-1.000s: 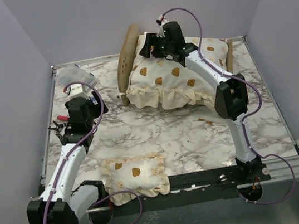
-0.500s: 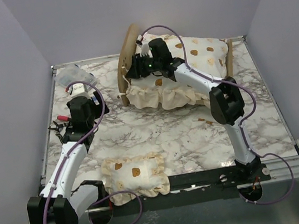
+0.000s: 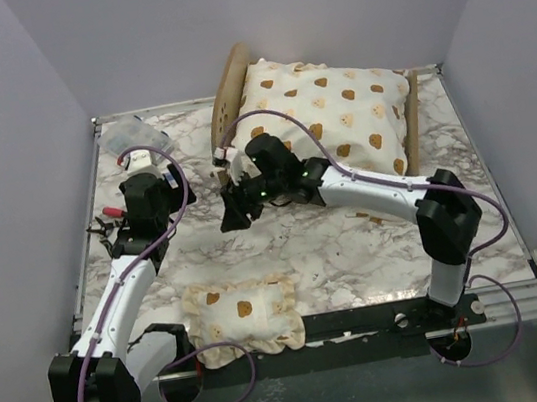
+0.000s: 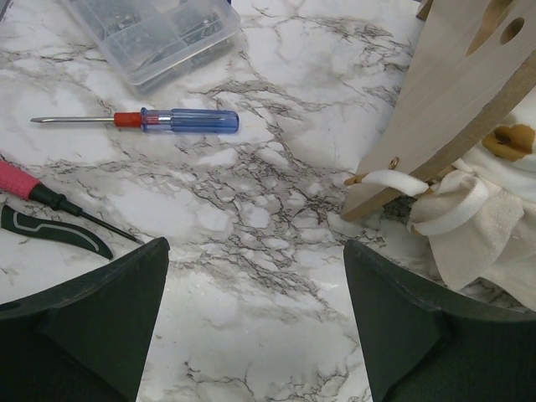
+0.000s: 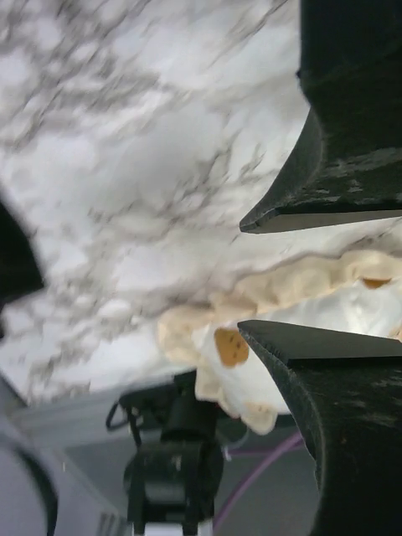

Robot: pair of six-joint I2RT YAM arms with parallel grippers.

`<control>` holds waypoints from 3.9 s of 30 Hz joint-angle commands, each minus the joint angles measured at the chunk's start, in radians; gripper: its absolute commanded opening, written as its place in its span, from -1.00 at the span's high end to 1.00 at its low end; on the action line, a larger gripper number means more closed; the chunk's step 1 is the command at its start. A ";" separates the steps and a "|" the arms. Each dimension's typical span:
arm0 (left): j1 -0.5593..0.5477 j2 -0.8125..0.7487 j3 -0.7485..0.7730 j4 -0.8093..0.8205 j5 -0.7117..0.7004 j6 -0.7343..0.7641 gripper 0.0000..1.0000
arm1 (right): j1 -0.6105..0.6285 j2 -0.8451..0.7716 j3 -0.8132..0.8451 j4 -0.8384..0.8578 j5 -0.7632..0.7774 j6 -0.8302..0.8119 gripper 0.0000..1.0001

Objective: Set up the pet bed

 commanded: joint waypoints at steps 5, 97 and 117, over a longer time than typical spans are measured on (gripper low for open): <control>-0.002 -0.034 -0.018 0.002 0.025 0.010 -0.73 | -0.143 -0.270 -0.031 -0.305 0.488 -0.071 -0.27; -0.864 0.523 0.238 0.234 -0.428 -0.258 1.00 | -0.110 -0.930 -0.804 -0.160 0.822 0.196 -0.18; -0.735 0.514 0.250 0.263 -0.124 -0.328 1.00 | 0.028 -0.592 -0.839 0.112 1.276 0.320 -0.16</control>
